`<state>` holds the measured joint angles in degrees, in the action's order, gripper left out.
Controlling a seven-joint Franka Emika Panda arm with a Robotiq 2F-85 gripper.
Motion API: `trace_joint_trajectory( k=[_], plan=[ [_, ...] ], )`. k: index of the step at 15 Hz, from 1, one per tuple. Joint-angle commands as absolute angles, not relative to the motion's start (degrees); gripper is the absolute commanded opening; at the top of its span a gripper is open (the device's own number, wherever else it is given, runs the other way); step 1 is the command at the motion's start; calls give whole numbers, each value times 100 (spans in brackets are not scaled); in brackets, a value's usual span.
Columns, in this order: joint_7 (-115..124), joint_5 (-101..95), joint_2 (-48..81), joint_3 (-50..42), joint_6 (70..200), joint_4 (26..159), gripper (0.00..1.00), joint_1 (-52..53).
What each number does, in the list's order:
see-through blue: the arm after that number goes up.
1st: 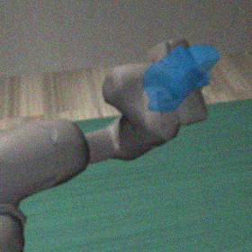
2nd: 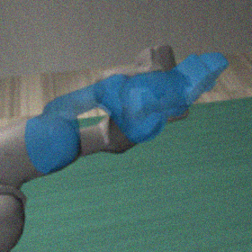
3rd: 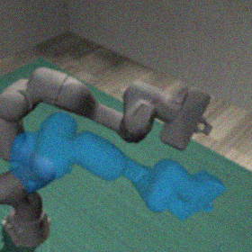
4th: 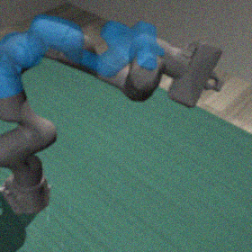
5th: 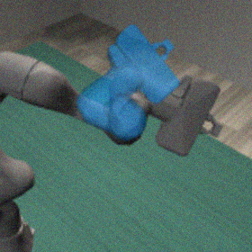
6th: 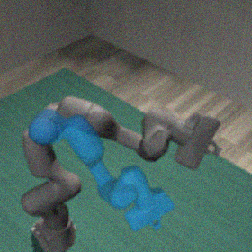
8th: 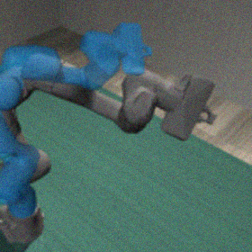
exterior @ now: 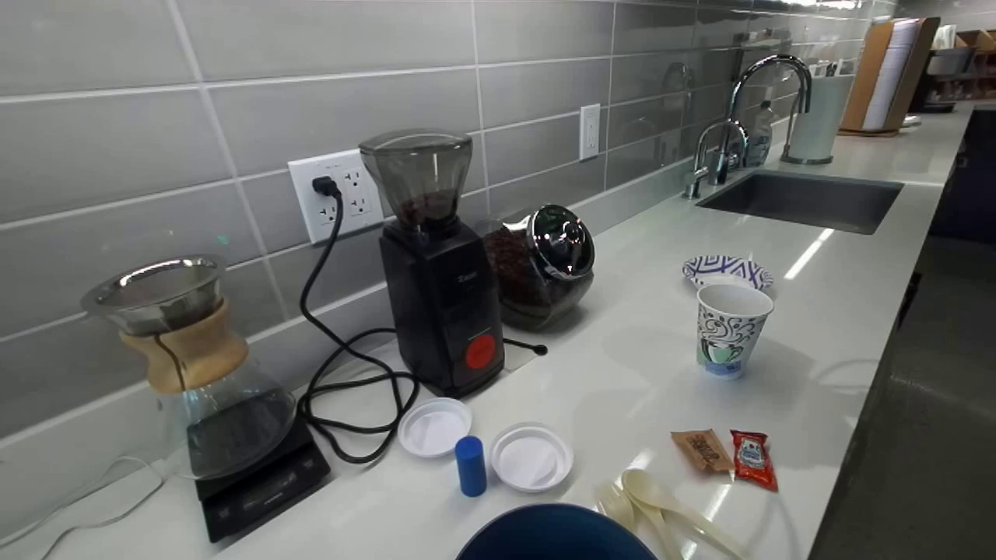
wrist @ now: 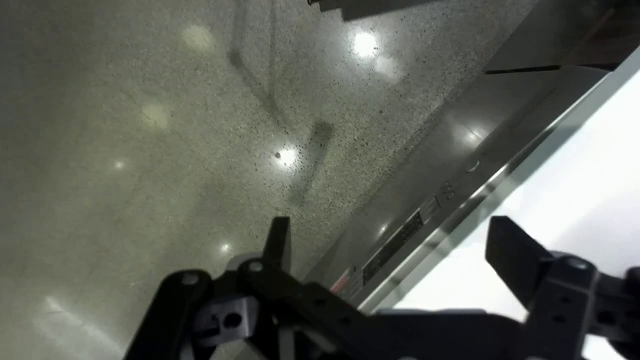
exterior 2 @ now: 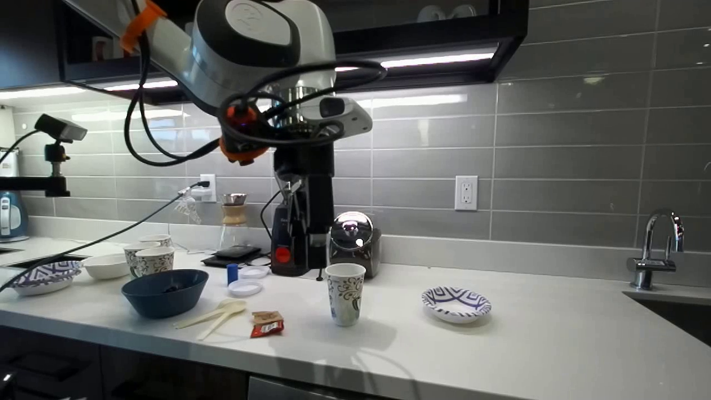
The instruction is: Pour the contents in the cup into the bowl
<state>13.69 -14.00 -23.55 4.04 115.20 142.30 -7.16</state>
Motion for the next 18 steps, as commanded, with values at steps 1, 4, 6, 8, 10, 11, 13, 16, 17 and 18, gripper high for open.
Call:
trace_joint_trajectory(
  k=[1,4,6,8,10,11,13,16,17,18],
  plan=[
    [1106,-1248,-1927,404,12514,14106,100,-274],
    [855,-692,-1569,365,13386,14022,100,123],
    [437,-94,-1315,324,13866,13968,100,411],
    [-77,360,-1056,361,14100,13862,100,663],
    [-494,678,-799,408,14168,13699,100,832],
    [-727,841,-655,425,14155,13594,100,916],
    [-1022,856,-370,488,14037,13333,100,971],
    [-1389,777,1,568,13905,12979,100,945],
    [-1403,697,88,595,13901,12903,100,917],
    [-1460,704,172,617,13866,12830,100,907]
  ],
)
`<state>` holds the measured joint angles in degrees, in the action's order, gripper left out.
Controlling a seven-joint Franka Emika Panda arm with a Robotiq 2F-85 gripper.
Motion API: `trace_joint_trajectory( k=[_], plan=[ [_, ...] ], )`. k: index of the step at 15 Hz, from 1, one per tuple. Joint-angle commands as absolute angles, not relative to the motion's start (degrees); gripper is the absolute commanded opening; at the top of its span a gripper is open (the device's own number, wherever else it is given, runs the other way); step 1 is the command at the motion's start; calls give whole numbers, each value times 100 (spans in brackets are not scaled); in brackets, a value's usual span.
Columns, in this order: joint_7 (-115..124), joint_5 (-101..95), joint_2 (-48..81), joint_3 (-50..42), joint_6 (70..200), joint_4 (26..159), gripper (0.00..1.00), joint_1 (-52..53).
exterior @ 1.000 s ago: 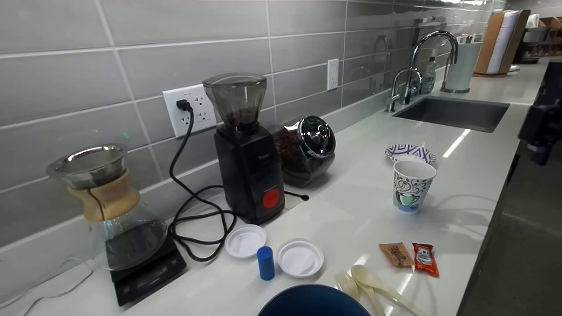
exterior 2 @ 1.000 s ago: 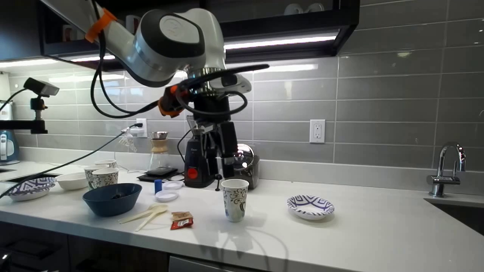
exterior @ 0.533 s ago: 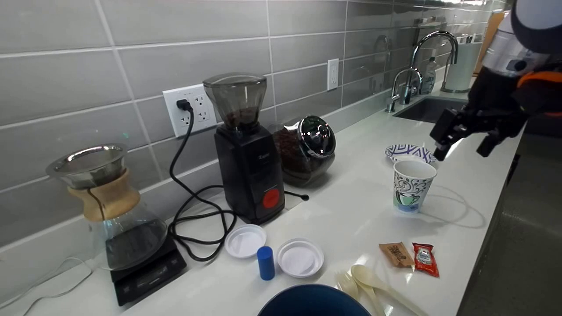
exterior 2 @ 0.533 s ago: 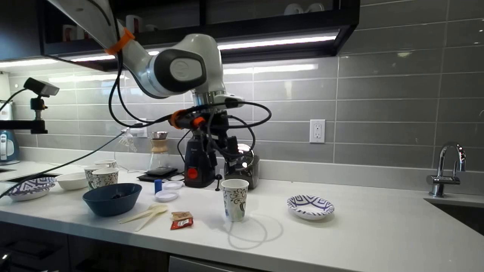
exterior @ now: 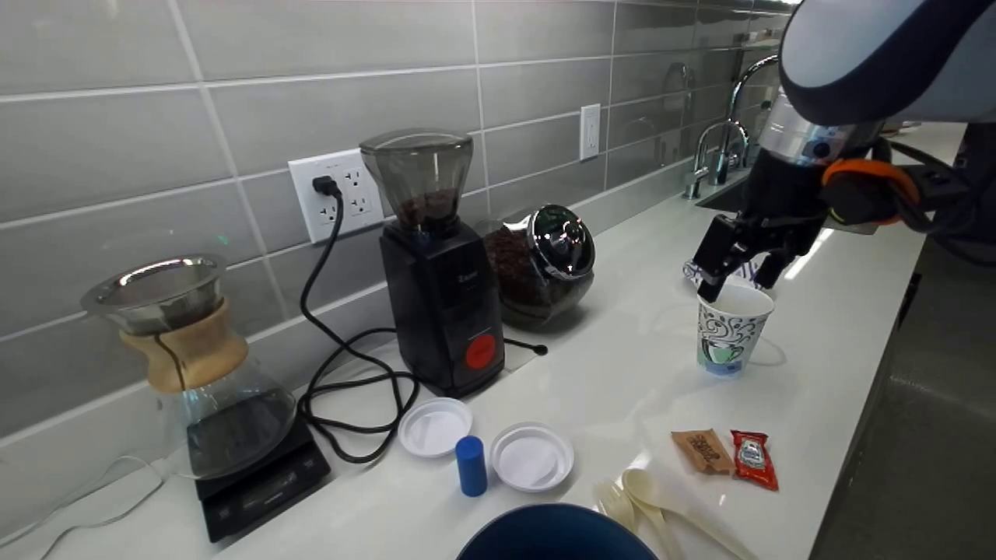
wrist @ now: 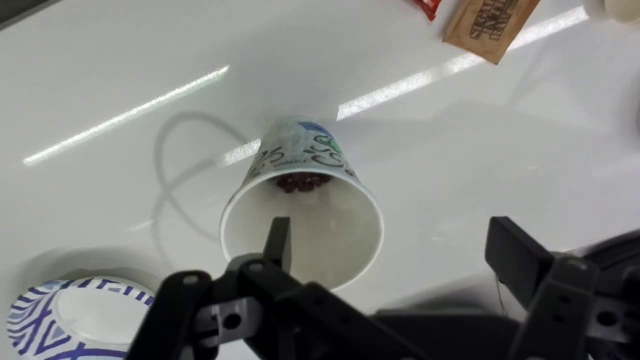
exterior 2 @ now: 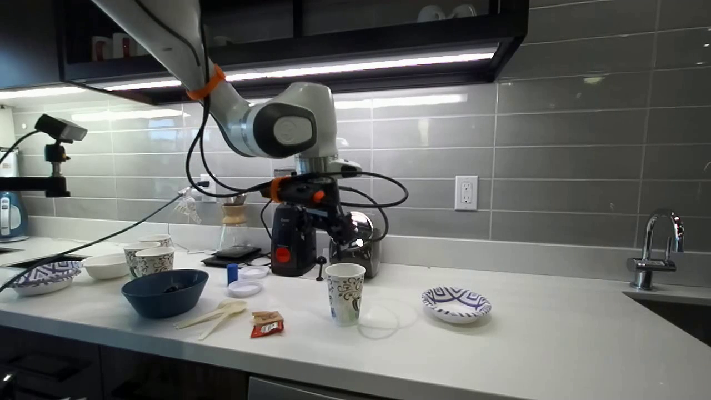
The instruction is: Pour the contents in the cup into the bowl
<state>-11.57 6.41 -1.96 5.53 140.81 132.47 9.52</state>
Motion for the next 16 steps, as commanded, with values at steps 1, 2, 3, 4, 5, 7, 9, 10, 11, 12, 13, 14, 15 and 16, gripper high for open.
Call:
trace_joint_trajectory(
  k=[1,2,3,4,5,7,9,10,11,12,13,14,15,16],
  plan=[
    [-1488,721,257,641,13825,12760,99,903],
    [-1485,673,333,661,13797,12705,95,897],
    [-1472,647,407,683,13757,12650,90,896],
    [-1471,624,467,704,13725,12606,77,894],
    [-1463,605,527,722,13662,12555,63,892],
    [-1407,527,609,750,13554,12479,48,890],
    [-1244,243,660,739,13480,12432,34,898],
    [-1188,119,673,731,13439,12415,27,902],
    [-1135,-13,683,724,13413,12406,21,906],
    [-1119,-82,692,727,13383,12390,13,905],
    [-1106,-154,693,732,13354,12383,7,906],
    [-1118,-192,692,737,13332,12378,1,905],
    [-1102,-248,690,736,13310,12372,0,907],
    [-1120,-265,684,742,13277,12364,0,907]
  ],
)
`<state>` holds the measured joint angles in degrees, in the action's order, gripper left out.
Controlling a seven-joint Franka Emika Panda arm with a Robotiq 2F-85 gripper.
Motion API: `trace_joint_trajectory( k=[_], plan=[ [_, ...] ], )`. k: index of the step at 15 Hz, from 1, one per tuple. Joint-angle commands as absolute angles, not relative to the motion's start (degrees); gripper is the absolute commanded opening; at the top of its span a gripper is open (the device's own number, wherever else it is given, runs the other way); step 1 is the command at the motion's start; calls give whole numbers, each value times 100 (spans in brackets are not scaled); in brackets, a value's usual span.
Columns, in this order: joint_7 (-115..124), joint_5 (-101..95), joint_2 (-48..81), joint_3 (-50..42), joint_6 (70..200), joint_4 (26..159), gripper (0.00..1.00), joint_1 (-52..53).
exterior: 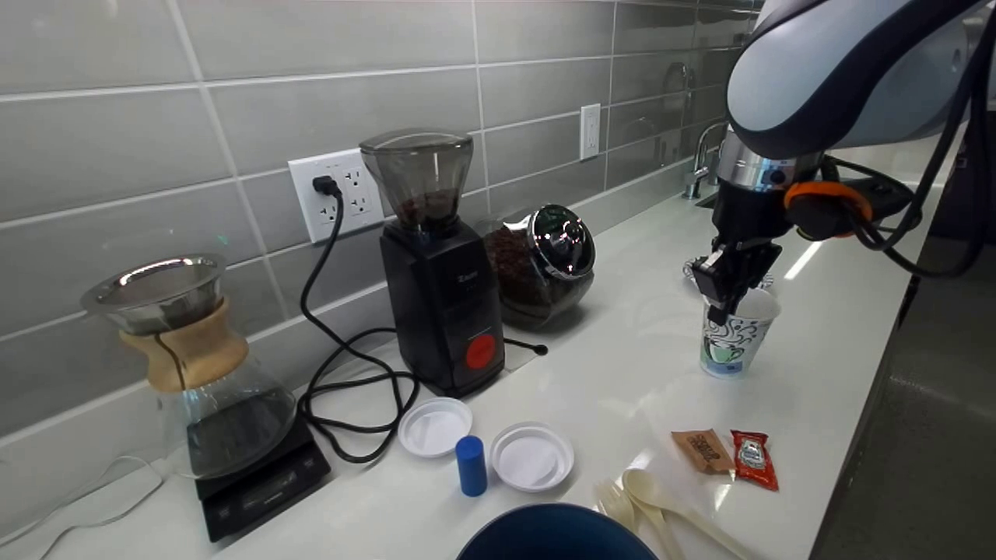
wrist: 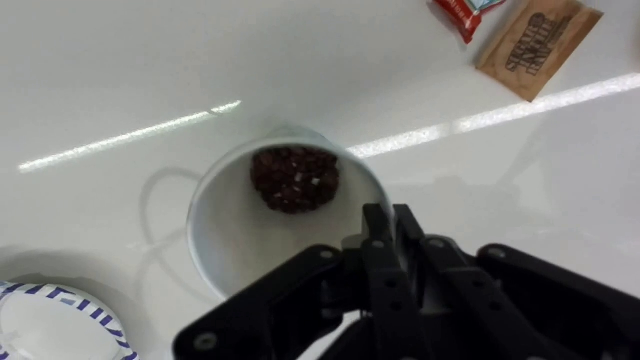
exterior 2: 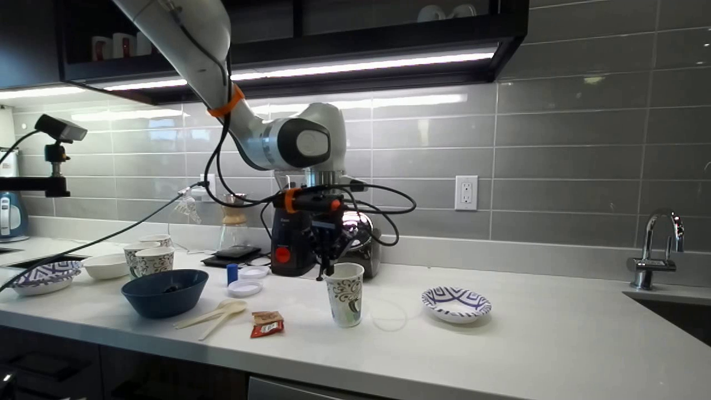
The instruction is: Pour the contents in the cup into the bowl
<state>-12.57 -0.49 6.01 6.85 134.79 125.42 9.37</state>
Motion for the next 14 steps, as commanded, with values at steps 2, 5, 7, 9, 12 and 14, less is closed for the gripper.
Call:
trace_joint_trajectory(
  k=[2,5,7,9,12,14],
  plan=[
    [-1124,-343,632,740,13239,12347,0,902],
    [-1272,-317,334,703,13166,12325,1,832],
    [-1568,-217,128,681,13088,12269,1,760],
    [-2181,-37,11,639,12945,12134,1,657],
    [-3356,708,13,462,12611,11880,1,476],
    [-2968,442,-25,522,12758,12010,4,548]
  ],
)
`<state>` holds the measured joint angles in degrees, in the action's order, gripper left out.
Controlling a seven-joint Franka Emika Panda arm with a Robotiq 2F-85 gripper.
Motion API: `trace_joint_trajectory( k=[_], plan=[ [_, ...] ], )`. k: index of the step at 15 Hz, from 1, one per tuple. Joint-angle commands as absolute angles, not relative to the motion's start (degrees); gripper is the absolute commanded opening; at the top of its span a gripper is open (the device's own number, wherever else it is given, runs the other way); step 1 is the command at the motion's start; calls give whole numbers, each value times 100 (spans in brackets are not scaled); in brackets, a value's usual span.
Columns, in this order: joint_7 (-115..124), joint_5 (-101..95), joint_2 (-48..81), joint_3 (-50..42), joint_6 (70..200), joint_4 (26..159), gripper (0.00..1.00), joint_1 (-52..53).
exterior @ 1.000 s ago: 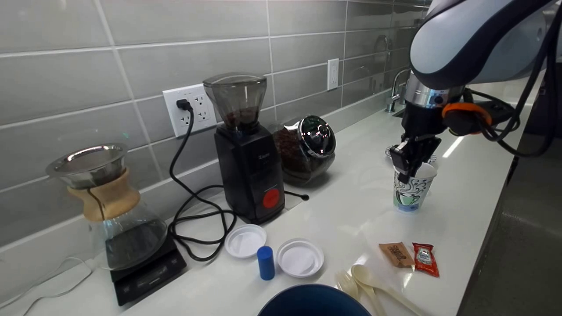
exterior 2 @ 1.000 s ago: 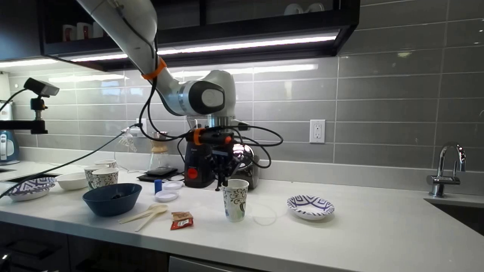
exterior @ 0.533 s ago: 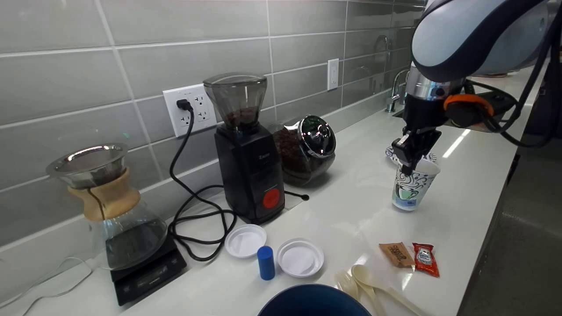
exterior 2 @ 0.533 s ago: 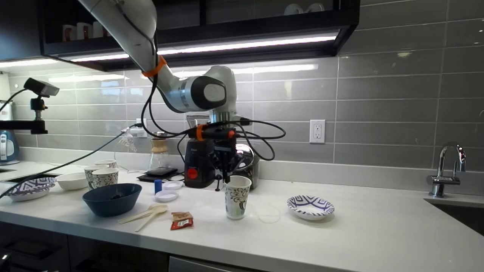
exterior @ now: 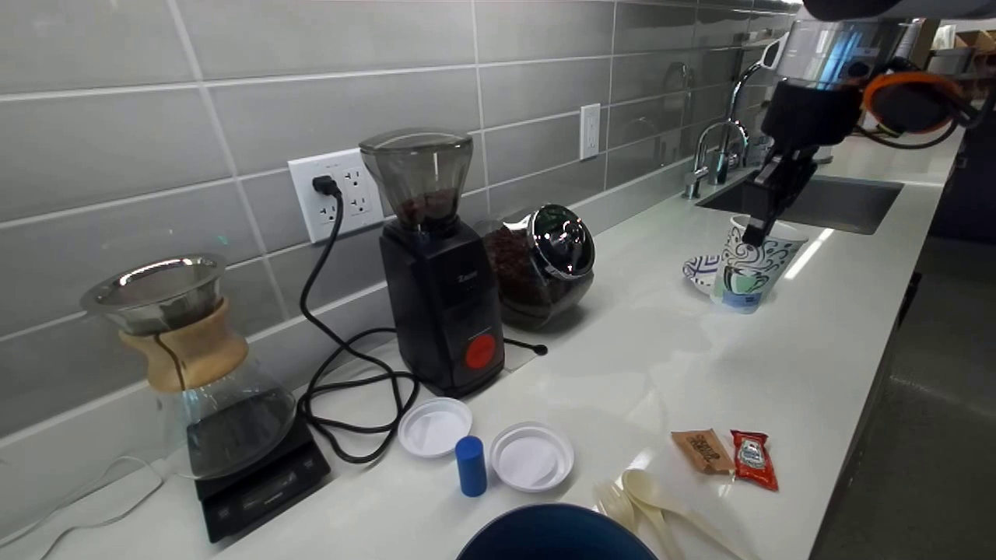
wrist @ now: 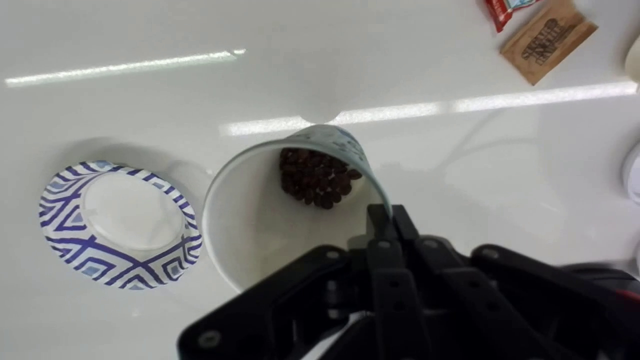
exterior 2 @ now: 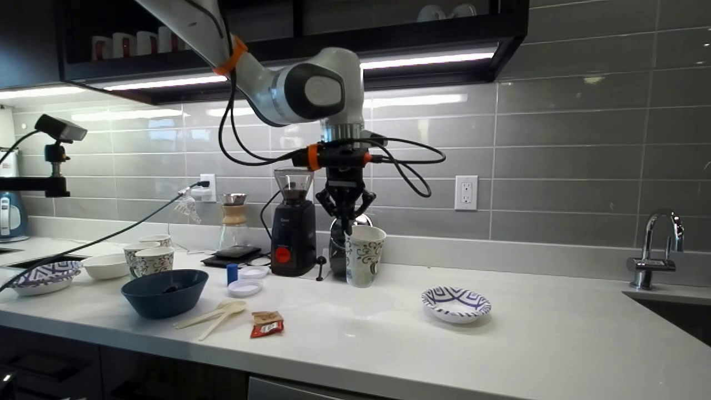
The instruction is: Pour the contents in the cup into the bowl
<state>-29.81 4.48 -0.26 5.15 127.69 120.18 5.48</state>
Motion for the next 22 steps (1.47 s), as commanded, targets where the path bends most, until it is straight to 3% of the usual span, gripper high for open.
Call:
trace_joint_trajectory(
  k=[1,7,22],
  plan=[
    [-3116,511,-23,479,12733,11974,4,498],
    [-3299,683,44,437,12752,11886,1,448],
    [-4212,4710,2586,316,10660,8750,1,-853]
  ],
)
